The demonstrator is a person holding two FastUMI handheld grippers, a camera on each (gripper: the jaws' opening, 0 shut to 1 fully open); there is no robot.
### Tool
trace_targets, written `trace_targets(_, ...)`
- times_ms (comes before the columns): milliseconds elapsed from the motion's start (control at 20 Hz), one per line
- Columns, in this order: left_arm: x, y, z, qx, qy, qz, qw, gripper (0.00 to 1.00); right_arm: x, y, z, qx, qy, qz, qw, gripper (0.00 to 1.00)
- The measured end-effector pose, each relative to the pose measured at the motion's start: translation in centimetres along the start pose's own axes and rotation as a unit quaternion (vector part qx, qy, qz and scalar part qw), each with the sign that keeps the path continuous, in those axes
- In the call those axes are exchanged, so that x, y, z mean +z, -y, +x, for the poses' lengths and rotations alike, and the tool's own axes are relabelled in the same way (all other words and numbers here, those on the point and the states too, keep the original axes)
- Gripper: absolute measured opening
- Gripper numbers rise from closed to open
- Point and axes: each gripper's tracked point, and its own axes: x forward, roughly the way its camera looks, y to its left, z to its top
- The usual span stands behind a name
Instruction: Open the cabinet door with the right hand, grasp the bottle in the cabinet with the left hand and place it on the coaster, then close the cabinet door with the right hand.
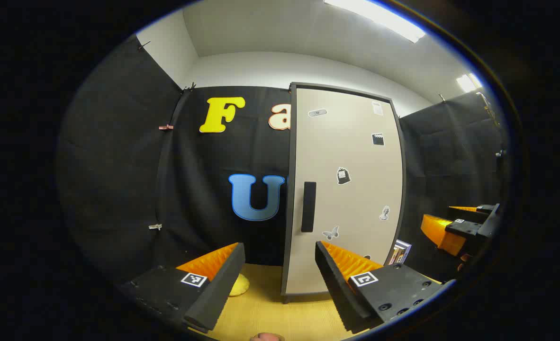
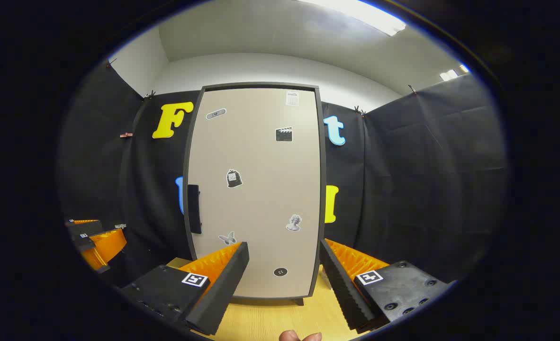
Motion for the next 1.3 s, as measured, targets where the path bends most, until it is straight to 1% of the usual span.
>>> trace_targets(250, 0.2, -1.0, 0.2, 0.016, 0.000, 0.008, 1.000, 0.92, 0.1, -0.1, -0.1, 0.001, 0.001, -0.002, 1.000, 0.98)
trace_targets(350, -0.2, -1.2, 0.5, 0.013, -0.011, 0.021, 1.000, 0.89, 0.2, -0.4, -0.1, 0.003, 0.004, -0.003, 1.000, 0.97)
trace_targets(450, -0.5, -1.0, 0.5, 0.007, -0.020, 0.022, 1.000, 0.89, 0.4, -0.6, -0.1, 0.005, 0.006, -0.005, 1.000, 0.97)
trace_targets(650, -0.2, -0.7, 0.4, 0.000, -0.014, 0.024, 1.000, 0.89, 0.4, -0.7, -0.1, 0.008, 0.005, -0.004, 1.000, 0.97)
trace_targets(700, 0.0, -0.5, 0.4, -0.002, -0.010, 0.026, 1.000, 0.95, 0.3, -0.7, -0.1, 0.008, 0.004, -0.004, 1.000, 0.97)
trace_targets(950, -0.3, -0.2, 0.3, -0.010, -0.017, 0.015, 1.000, 0.95, 0.7, -1.0, 0.1, 0.011, 0.006, 0.001, 1.000, 0.97)
trace_targets(1300, -0.7, -1.5, 0.6, -0.007, -0.027, 0.015, 1.000, 0.95, 1.7, -3.7, 1.8, 0.036, 0.010, 0.008, 0.999, 0.97)
